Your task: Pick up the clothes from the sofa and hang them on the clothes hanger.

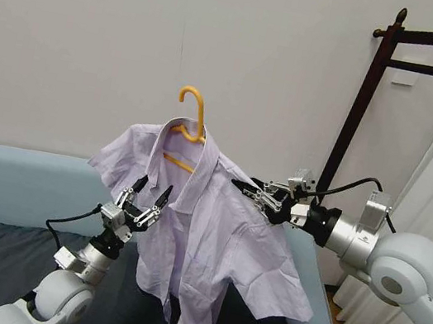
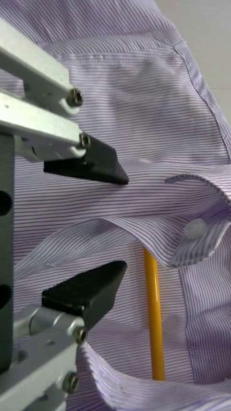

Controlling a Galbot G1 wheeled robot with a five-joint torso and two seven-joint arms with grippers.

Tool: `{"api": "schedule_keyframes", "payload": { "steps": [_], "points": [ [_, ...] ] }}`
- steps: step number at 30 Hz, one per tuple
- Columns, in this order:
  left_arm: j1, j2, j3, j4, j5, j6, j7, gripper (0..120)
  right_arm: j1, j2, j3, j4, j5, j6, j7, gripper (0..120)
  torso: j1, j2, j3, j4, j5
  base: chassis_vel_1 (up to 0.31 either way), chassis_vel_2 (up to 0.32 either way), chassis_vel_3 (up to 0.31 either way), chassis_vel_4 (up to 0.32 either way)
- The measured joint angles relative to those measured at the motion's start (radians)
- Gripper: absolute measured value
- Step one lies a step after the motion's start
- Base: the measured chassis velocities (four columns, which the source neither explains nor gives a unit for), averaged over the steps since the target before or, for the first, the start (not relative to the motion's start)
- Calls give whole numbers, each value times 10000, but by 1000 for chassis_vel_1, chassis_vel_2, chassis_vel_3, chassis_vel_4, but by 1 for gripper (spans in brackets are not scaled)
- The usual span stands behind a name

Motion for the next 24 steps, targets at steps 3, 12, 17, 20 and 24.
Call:
{"api": "schedule_keyframes", "payload": {
  "steps": [3, 12, 17, 20, 24],
  "points": [
    [-42, -100, 76, 34, 80, -72, 151, 30, -148, -45, 84, 73, 176, 2, 237, 7, 0, 0, 0, -1, 0, 0, 0, 0, 0],
    [-94, -283, 167, 360, 241, -331, 878, 2, -255, -246, 315, 141, 722, -26, 665, 7, 0, 0, 0, -1, 0, 0, 0, 0, 0],
    [-132, -370, 258, 503, 330, -431, 1080, 0, -252, -312, 368, 151, 953, -53, 792, 7, 0, 0, 0, -1, 0, 0, 0, 0, 0],
    [-141, -403, 267, 545, 358, -470, 1139, 0, -224, -334, 376, 157, 1014, -58, 827, 7, 0, 0, 0, -1, 0, 0, 0, 0, 0],
    [-92, -410, 296, 557, 427, -537, 1248, 0, -73, -339, 378, 121, 1128, -63, 984, 7, 0, 0, 0, -1, 0, 0, 0, 0, 0]
  ]
}}
